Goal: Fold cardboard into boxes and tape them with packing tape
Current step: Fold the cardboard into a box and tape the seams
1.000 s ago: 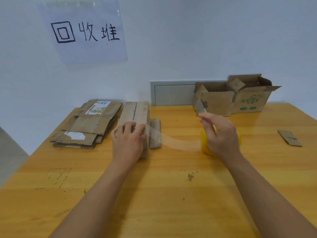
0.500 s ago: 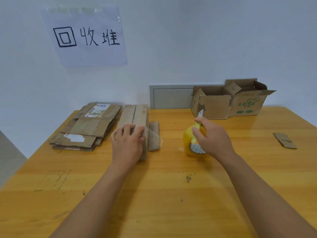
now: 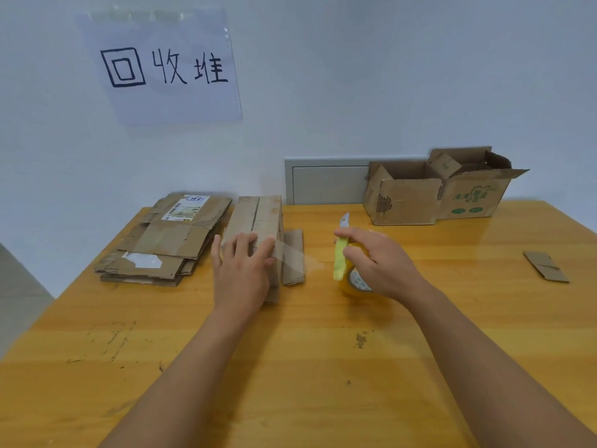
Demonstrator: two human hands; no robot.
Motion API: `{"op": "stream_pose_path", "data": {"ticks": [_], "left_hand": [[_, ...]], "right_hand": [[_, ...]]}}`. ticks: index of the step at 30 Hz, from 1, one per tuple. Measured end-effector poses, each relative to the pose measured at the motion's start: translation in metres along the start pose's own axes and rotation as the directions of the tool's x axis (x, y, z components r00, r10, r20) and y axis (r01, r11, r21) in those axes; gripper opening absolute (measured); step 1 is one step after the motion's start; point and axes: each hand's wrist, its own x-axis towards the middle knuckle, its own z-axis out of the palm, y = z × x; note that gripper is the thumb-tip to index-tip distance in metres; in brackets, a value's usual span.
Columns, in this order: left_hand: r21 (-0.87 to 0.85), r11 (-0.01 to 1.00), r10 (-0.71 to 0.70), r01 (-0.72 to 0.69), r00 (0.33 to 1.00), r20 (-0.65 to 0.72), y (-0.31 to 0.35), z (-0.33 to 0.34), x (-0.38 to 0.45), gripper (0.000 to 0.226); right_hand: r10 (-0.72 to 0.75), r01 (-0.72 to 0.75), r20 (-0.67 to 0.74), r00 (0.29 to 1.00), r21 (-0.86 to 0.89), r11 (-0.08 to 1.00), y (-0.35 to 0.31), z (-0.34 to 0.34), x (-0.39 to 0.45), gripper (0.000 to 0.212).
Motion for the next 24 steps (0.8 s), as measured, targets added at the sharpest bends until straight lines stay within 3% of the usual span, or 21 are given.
{"op": "stream_pose_path", "data": {"ticks": [7, 12, 18, 21, 24], "left_hand": [[-0.027, 0.998, 0.051, -0.05, 0.999, 0.01, -0.003, 0.0, -0.001, 0.023], [-0.029, 0.999, 0.037, -0.037, 0.999, 0.0, -0.003, 0.001, -0.001, 0.025], [-0.057, 0.998, 0.038, -0.038, 0.999, 0.002, -0.005, 0.003, -0.001, 0.028], [-0.063, 0.997, 0.037, -0.037, 0.999, -0.007, -0.006, 0.004, -0.002, 0.03], [-0.073, 0.996, 0.042, -0.044, 0.999, -0.028, -0.007, 0.005, -0.001, 0.032]], "right_hand": [[-0.04, 0.04, -0.016, 0.999, -0.041, 0.998, -0.005, 0.005, 0.001, 0.059], [-0.047, 0.047, -0.091, 0.995, -0.009, 0.999, 0.005, 0.004, -0.001, 0.055], [-0.158, 0.147, -0.115, 0.981, -0.1, 0.984, 0.01, 0.017, 0.004, 0.044], [-0.227, 0.223, -0.166, 0.96, -0.04, 0.974, 0.001, 0.033, 0.002, 0.034], [-0.167, 0.185, -0.154, 0.974, 0.113, 0.976, -0.013, 0.055, -0.001, 0.043]]}}
